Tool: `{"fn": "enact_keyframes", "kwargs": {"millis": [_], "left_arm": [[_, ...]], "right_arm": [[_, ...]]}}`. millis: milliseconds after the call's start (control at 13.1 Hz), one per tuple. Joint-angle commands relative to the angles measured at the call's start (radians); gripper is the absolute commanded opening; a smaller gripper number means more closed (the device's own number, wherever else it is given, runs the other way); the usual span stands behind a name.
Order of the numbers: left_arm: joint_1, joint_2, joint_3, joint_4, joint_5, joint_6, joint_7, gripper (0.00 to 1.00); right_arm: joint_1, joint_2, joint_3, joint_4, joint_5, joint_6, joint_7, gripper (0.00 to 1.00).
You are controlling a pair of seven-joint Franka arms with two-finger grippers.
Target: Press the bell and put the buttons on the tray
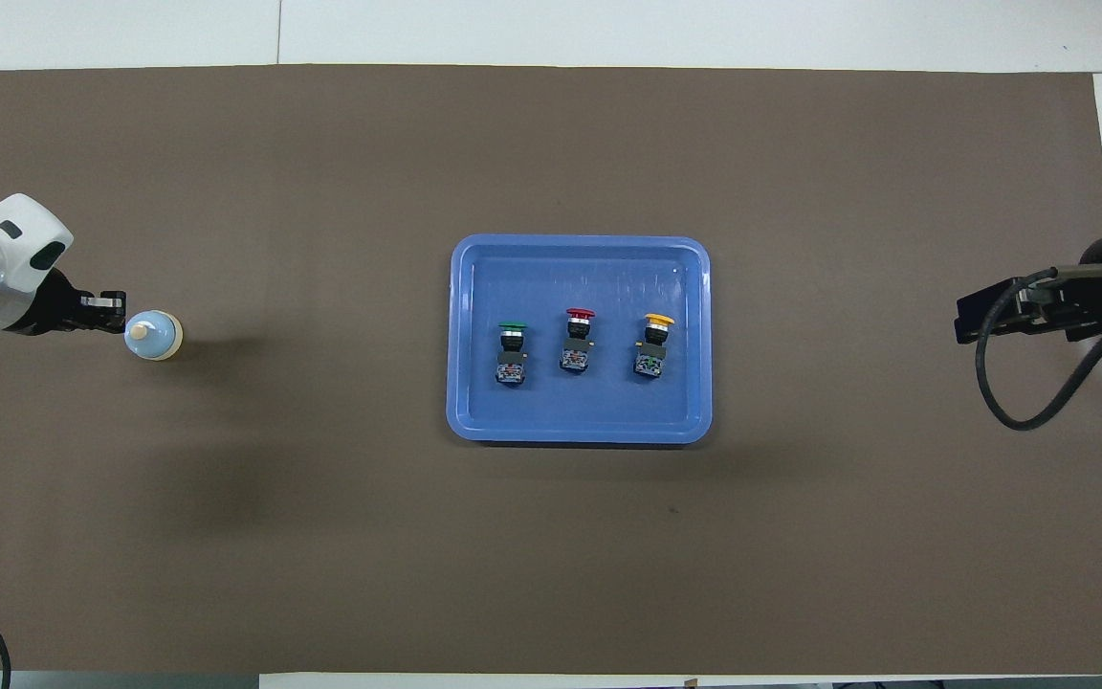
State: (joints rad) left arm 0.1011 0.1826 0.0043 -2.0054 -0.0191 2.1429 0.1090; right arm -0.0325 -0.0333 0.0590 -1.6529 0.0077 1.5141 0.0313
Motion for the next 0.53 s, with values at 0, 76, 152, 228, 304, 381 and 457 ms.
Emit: {"fn": "enact_keyframes", "kwargs": {"millis": [0,76,152,228,304,381,457], "left_arm": [[-0.004,-0.002,0.003,-0.039,0.013,0.054,0.014,0.03],[-0.004,0.009,0.003,-0.052,0.013,0.080,0.014,0.04],[-0.004,0.027,0.005,-0.052,0.013,0.097,0.014,0.04],[0.000,0.035,0.005,-0.061,0.013,0.109,0.015,0.05],[-0.003,0.038,0.005,-0.087,0.013,0.138,0.015,0.07],[-0.004,0.038,0.005,-0.102,0.011,0.156,0.015,0.11],[-0.006,0.038,0.005,-0.089,0.011,0.135,0.017,0.23]], "right_arm": [[-0.021,-0.019,0.015,-0.018,0.000,0.003,-0.022,1.00],[-0.021,-0.019,0.015,-0.018,0.000,0.003,-0.022,1.00],[-0.021,-0.019,0.015,-0.018,0.002,0.003,-0.022,1.00],[-0.021,-0.019,0.015,-0.018,0.000,0.003,-0.022,1.00],[-0.021,-0.019,0.015,-0.018,0.000,0.003,-0.022,1.00],[-0.021,-0.019,0.015,-0.018,0.000,0.003,-0.022,1.00],[-0.021,-0.019,0.015,-0.018,0.002,0.003,-0.022,1.00]]}}
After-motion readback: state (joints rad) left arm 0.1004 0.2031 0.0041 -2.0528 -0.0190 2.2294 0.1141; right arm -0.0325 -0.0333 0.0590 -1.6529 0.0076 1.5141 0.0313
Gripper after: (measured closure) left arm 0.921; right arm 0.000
